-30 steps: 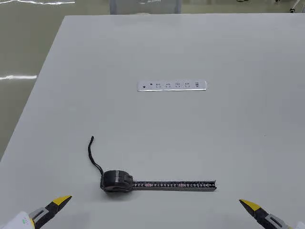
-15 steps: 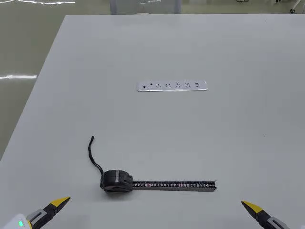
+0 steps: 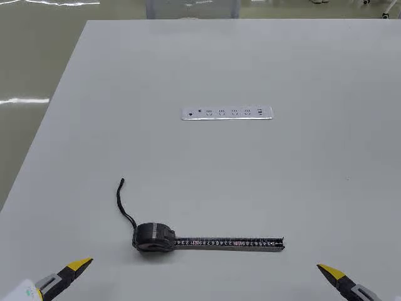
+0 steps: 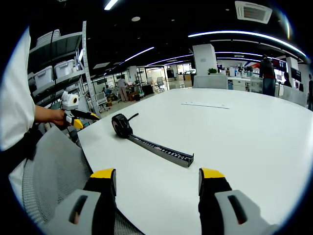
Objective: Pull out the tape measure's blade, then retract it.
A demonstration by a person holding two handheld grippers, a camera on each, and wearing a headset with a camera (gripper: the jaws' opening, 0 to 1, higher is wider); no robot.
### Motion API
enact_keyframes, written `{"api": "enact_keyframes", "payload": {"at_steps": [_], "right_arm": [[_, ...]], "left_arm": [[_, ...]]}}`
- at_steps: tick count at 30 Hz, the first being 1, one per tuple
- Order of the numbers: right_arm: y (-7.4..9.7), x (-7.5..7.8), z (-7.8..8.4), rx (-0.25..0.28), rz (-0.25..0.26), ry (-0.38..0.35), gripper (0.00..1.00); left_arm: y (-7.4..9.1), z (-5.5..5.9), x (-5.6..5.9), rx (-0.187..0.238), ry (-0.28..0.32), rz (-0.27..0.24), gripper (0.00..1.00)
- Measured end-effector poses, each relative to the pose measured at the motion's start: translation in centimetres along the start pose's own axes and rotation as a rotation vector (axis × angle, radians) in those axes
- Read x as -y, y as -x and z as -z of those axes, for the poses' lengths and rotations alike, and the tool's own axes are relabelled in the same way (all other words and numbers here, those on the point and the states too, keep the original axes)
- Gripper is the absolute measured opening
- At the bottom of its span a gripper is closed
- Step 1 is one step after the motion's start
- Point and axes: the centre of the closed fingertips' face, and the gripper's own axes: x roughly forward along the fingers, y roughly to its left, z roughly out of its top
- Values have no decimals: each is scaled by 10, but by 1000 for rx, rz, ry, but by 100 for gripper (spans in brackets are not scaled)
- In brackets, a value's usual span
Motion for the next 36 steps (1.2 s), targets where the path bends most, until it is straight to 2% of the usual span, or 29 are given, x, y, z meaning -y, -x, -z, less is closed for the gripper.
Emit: {"api": "enact_keyframes", "payload": {"at_steps": [12, 36], "right_arm": [[-1, 0, 2, -2, -10, -6, 68], [-15, 4, -3, -16, -69, 30, 67]], "left_arm": [[-4, 0, 0, -14, -16, 11, 76], [-15, -7, -10, -31, -47, 47, 74]]}}
